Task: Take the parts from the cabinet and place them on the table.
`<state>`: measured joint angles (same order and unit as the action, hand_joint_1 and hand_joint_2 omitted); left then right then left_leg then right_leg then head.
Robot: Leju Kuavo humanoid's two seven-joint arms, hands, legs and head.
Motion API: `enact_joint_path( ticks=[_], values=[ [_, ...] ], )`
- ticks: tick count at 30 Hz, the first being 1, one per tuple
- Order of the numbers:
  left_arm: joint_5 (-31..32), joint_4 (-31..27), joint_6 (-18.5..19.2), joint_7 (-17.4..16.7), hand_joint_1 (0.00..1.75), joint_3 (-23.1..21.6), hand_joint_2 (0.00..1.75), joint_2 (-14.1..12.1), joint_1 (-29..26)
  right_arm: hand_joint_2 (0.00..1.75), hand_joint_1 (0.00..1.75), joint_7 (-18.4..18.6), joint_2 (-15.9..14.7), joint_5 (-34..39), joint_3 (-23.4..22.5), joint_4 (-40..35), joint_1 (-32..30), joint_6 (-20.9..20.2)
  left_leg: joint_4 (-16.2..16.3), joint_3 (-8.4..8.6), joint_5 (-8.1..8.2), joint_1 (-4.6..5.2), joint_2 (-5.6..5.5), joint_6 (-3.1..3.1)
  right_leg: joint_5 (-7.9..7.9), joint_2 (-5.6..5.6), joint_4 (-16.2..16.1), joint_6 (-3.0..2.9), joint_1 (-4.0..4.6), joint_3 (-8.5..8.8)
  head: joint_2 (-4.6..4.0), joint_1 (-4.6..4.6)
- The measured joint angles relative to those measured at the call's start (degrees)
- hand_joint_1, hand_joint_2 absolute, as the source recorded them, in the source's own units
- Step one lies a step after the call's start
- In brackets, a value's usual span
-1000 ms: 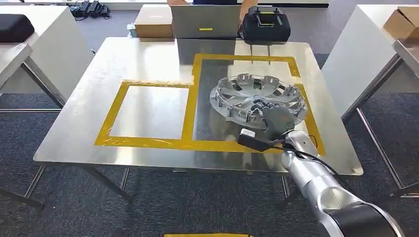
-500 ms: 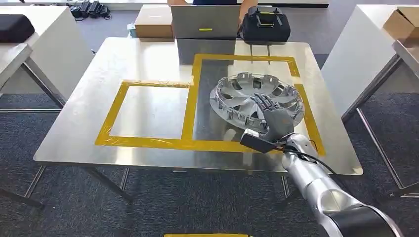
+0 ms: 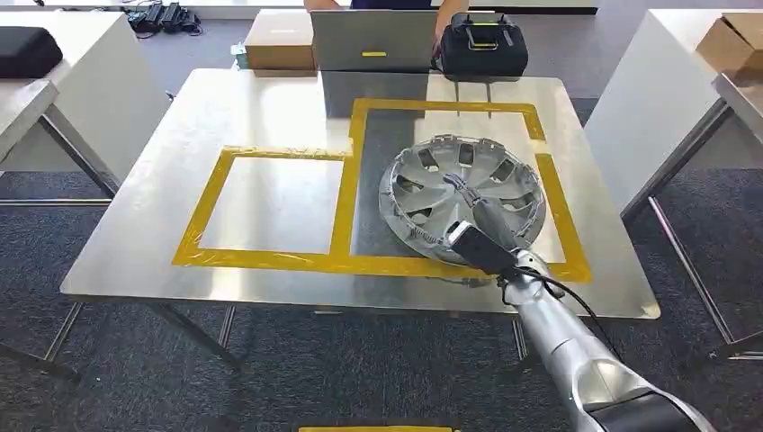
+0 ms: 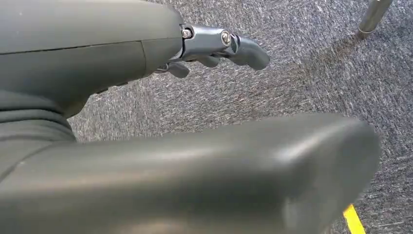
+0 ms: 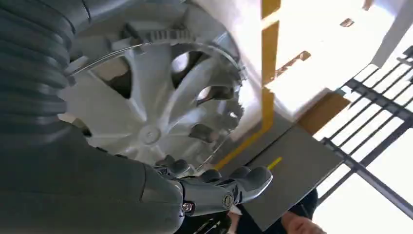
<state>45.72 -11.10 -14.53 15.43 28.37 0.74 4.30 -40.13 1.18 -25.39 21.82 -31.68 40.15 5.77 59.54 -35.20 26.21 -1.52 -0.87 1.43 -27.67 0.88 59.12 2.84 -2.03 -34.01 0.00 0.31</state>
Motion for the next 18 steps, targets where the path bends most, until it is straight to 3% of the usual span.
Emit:
enact_joint_path(
  ticks=[7,11,18],
  values=[
    [-0.37,0.02,-0.13,0.52,0.0,0.46,0.0,0.0,-0.3,1.75,0.0,0.0,-1.31,13.29,9.8,-10.46,-1.61,-4.53,0.0,0.02,0.0,-0.01,0.02,0.01,0.0,0.02,0.01,0.0,0.0,0.0,0.0,0.0],
    [-0.61,0.02,-0.37,0.57,0.0,1.16,0.0,0.0,-0.4,1.75,0.0,0.0,-2.66,19.77,12.84,-17.43,-3.47,-7.25,0.0,0.03,0.0,-0.01,0.01,0.01,0.0,0.01,0.0,0.0,0.0,0.01,0.0,-0.02],
    [-1.22,0.04,-0.61,0.57,0.0,2.6,0.0,0.0,-0.95,1.75,0.0,0.0,-4.94,21.61,14.4,-27.62,-8.76,-5.0,0.01,0.03,0.02,0.01,-0.01,-0.02,0.0,0.0,-0.06,0.0,-0.02,0.04,0.0,-0.02]
  ],
)
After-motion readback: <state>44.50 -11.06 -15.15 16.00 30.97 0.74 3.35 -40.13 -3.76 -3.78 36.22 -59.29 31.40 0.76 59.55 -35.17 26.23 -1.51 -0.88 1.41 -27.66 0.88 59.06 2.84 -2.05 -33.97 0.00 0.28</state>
